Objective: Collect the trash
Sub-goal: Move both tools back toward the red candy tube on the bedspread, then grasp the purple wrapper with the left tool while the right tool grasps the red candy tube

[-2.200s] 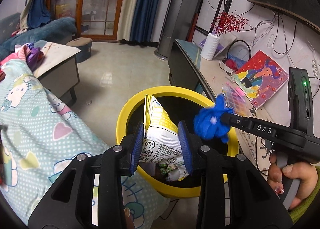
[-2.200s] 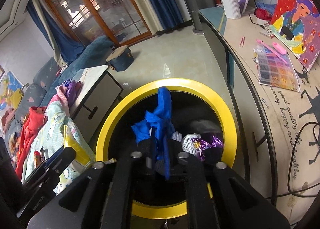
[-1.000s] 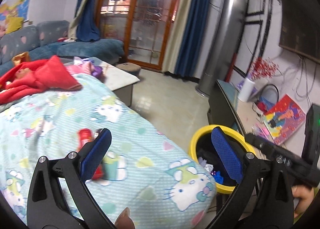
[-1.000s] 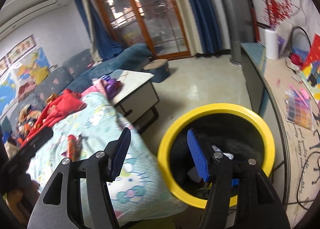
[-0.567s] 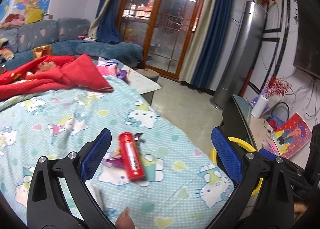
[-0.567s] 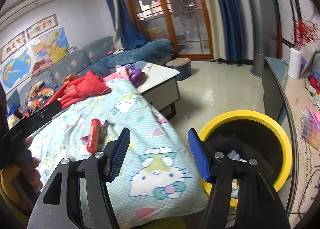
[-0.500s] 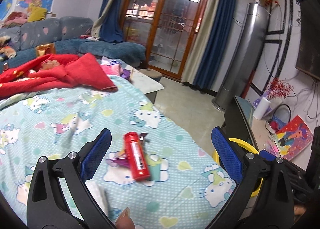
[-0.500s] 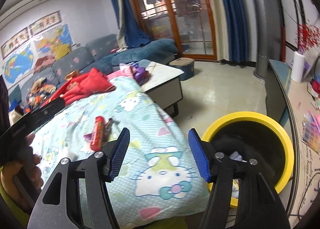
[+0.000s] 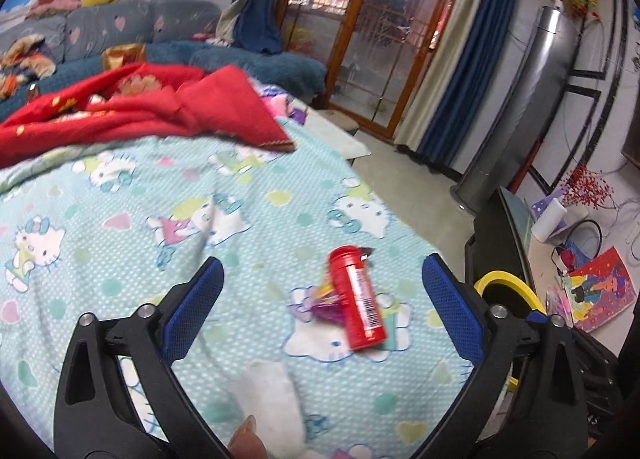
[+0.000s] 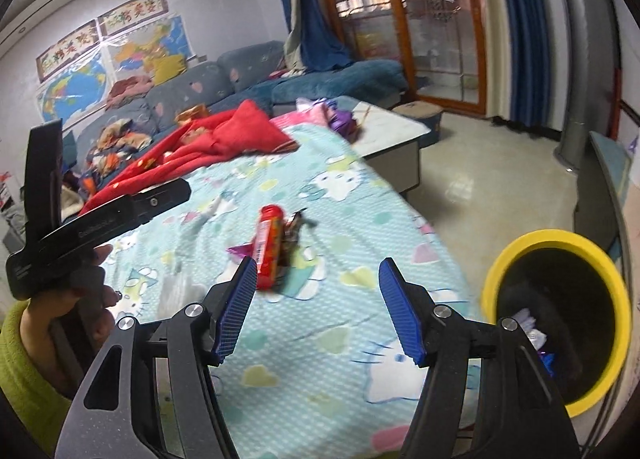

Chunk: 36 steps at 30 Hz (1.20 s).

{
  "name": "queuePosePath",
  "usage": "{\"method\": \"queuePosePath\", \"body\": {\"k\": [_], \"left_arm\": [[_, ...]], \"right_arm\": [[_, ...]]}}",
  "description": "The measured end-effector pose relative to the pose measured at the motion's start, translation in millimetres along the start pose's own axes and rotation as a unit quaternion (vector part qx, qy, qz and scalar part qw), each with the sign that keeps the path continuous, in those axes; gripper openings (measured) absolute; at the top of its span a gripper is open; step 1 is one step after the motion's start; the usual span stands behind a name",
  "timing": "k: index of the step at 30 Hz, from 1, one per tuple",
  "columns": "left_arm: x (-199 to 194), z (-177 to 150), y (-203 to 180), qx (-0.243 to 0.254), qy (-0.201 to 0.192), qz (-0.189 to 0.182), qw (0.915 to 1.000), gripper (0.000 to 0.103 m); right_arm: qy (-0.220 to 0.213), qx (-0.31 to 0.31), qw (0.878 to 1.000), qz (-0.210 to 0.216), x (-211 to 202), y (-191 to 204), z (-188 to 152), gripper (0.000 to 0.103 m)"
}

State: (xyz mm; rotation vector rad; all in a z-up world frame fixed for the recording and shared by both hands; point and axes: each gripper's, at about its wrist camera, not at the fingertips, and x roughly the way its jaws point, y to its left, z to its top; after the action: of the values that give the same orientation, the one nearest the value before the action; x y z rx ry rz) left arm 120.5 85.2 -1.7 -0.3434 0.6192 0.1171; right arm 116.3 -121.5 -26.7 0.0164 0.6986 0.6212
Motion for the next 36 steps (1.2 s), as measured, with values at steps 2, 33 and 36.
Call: {"method": "queuePosePath", "body": {"k": [2,33,36], "left_arm": [[5,-1,12,-0.012,0.014,-0.002,0.9998,0.078],[92,-27,44,-0.103,0.164,-0.150,0.9697,0.040],[94,-28,42,-0.101,0.167,-0.151,0.9690,0.028]], "right_arm": [[0.008,-0.006,1.000,0.006,11,7,0,0.061],[0.109,0.030,0.990,0.084,117,31,-10,0.027],[0.108,0.029,0.990,0.085,115,31,-10,0.027]]}}
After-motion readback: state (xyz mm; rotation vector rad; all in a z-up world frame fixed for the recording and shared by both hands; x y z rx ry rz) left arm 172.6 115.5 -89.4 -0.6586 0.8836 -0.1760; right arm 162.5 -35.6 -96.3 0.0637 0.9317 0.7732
